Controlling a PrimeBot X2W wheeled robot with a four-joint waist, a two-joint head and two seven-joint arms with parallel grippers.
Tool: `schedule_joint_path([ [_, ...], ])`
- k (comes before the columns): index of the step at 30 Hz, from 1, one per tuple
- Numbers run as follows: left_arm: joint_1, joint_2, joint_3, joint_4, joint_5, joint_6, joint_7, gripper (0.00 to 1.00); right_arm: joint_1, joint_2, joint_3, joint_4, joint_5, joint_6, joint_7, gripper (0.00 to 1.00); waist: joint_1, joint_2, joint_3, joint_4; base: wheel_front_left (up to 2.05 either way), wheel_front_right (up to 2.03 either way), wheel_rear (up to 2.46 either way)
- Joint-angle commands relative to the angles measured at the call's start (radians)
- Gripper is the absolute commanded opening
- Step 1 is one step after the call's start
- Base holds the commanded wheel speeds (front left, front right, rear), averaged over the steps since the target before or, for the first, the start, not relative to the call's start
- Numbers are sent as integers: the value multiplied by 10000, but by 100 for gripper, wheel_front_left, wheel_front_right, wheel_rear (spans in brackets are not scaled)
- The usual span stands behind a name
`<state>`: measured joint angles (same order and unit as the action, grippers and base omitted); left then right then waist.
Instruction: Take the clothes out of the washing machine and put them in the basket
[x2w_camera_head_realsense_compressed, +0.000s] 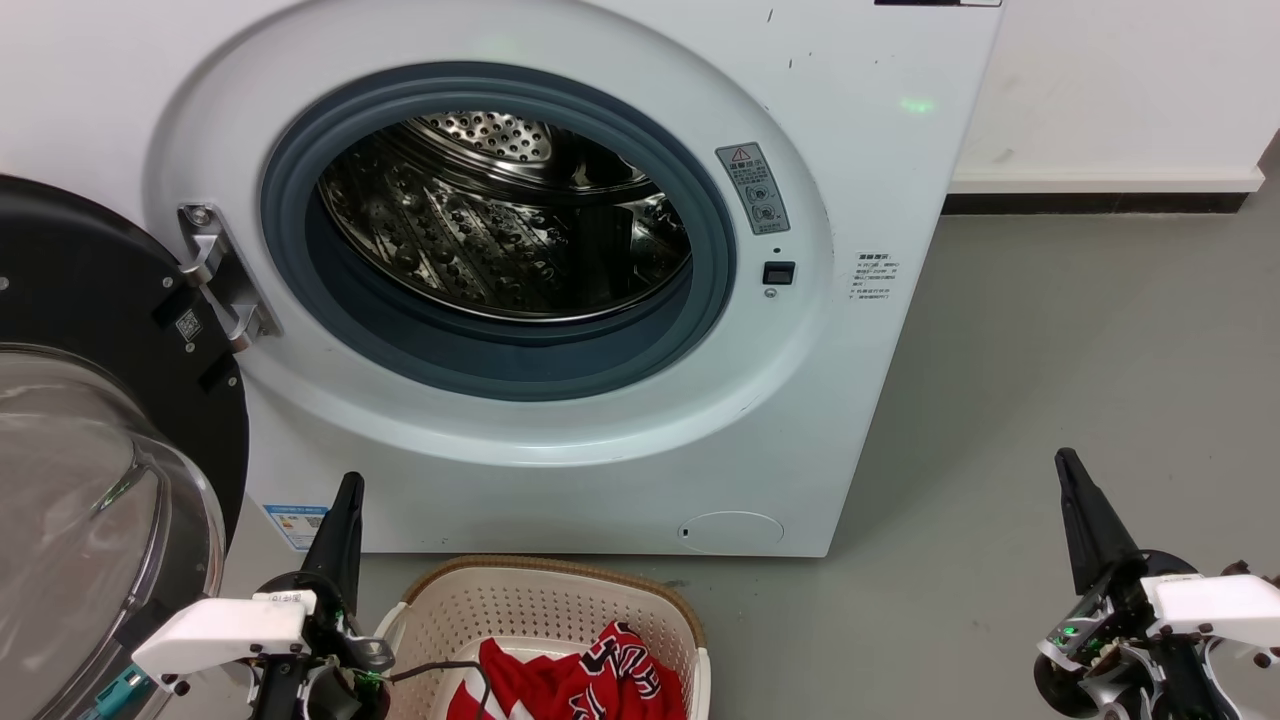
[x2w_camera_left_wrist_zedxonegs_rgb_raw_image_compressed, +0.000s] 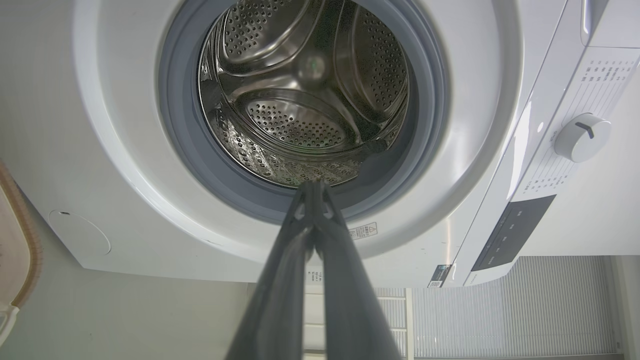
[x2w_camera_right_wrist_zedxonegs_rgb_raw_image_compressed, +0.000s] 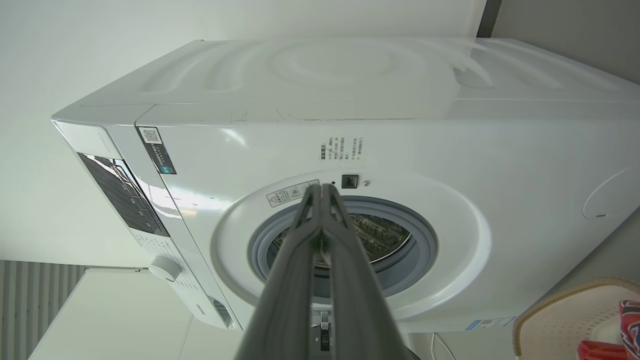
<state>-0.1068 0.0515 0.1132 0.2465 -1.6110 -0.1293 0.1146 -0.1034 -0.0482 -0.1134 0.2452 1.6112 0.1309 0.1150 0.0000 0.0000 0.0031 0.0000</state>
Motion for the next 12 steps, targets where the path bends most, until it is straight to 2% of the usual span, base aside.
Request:
schedule_joint_path([
  [1, -63, -27, 34, -1, -34, -44, 31, 0, -113, -37, -4, 14, 40, -3, 12, 0, 0, 0, 0, 0, 0, 0, 0],
  [12, -62, -25, 33, -2, -34, -44, 31, 0, -114, -37, -4, 13, 40, -3, 12, 0, 0, 0, 0, 0, 0, 0, 0],
])
